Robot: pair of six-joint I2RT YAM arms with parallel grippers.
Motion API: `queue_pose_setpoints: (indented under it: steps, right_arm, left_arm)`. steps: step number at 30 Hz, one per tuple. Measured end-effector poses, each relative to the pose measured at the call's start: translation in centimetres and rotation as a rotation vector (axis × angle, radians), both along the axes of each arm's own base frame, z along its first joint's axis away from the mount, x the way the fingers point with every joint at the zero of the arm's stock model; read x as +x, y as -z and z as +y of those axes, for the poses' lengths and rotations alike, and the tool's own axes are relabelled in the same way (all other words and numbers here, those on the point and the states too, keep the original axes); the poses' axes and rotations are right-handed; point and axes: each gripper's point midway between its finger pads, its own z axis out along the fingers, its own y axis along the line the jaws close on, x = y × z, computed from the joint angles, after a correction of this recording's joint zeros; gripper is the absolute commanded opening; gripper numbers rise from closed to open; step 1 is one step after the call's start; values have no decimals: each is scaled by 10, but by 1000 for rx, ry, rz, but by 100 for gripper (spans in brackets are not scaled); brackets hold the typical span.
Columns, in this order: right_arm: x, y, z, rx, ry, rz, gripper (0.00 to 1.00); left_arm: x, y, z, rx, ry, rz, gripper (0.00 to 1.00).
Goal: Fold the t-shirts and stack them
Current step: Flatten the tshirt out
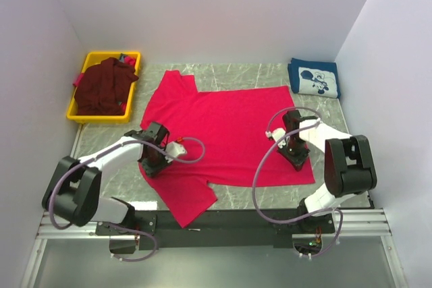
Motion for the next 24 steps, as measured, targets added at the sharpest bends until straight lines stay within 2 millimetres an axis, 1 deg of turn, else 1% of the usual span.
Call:
queue_pose_setpoints:
  steps: [2,4,7,9,10,12,14,16,18,21,24]
  right_arm:
    - [-9,-1,2,7,-15,6,22]
    - [-19,-3,3,10,-28,22,22]
    - [-27,-12,6,28,-37,27,23]
    - [-25,-21,9,49,-36,13,23]
    - [-21,-28,12,62,-32,-3,23]
    - [-11,-38,17,88,-27,-39,23]
    - [1,-49,22,109,-24,-79,23]
    - [7,-53,24,116,-21,-98,23]
    - [8,-52,24,116,-16,-93,23]
    - [6,-46,24,112,-6,-64,22]
    - [5,-40,24,107,7,-34,22]
  left_arm:
    - [-10,-3,7,22,25,19,37]
    - [-19,-9,12,36,51,42,41]
    - [-25,-24,11,20,82,60,44]
    - [-21,-36,7,-3,93,46,44]
    - [-18,-43,2,-22,97,34,44]
    - [-9,-55,-7,-62,109,4,44]
    - [-6,-61,-16,-87,129,-14,43]
    - [-8,-60,-25,-87,164,-14,41]
    - [-13,-55,-37,-82,219,-7,40]
    - [-20,-41,-54,-61,291,2,37]
    - [-21,-28,-67,-30,333,-17,35]
